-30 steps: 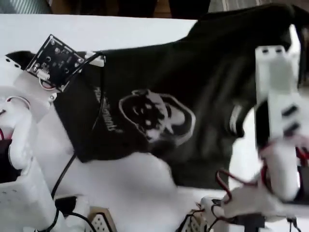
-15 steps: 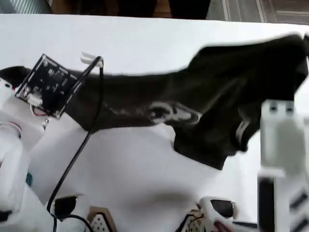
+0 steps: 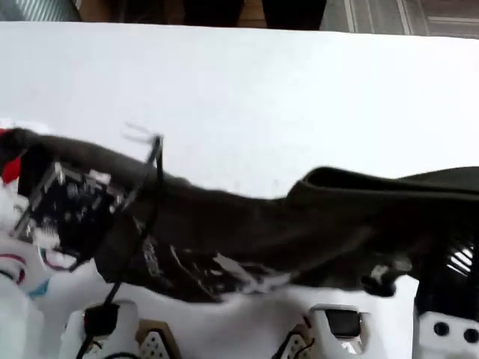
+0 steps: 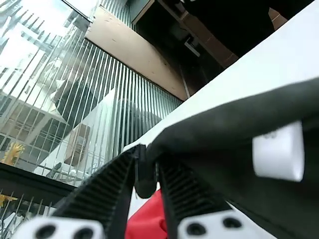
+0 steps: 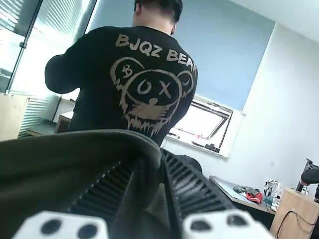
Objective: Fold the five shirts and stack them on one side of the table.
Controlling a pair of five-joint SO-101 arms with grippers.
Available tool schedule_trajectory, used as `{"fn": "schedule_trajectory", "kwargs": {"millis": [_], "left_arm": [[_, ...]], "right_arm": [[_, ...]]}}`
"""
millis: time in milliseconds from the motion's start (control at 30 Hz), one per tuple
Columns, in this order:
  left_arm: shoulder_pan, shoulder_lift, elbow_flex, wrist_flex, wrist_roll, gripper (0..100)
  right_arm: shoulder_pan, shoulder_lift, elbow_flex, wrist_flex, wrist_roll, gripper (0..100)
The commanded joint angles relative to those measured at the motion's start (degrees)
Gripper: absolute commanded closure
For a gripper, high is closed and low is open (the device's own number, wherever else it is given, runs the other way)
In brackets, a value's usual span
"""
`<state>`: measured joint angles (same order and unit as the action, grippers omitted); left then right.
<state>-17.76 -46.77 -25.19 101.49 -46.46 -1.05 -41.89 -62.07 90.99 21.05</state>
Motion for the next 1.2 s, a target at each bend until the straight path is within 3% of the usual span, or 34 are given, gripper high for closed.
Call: {"fn": "schedule_trajectory", "kwargs": {"millis": [0,300,633,867,1000,1167], "left_arm": [[-0.4,-0.3,6.5,-1.3,-0.2,98],[0.1,7.6,14.3,-17.8,0.3,98],[7.1,25.1,13.8,-22.0,-0.1,98],[7.6,37.8,13.8,-28.3,0.2,98],[7.6,44.5,14.3,-27.9,0.3,98],[7.3,52.0,13.8,-21.5,0.2,97]], "right_arm": [[-0.7,2.1,2.3,-0.3,-0.5,97.8],[-0.7,14.0,17.9,-11.9,-0.5,97.8],[-0.7,24.9,33.1,-22.4,-0.4,97.8],[-0.6,34.9,39.2,-29.8,-0.3,97.8],[-0.3,41.1,39.7,-29.2,-0.4,97.8],[0.0,44.8,40.2,-18.6,-0.4,97.8]]}}
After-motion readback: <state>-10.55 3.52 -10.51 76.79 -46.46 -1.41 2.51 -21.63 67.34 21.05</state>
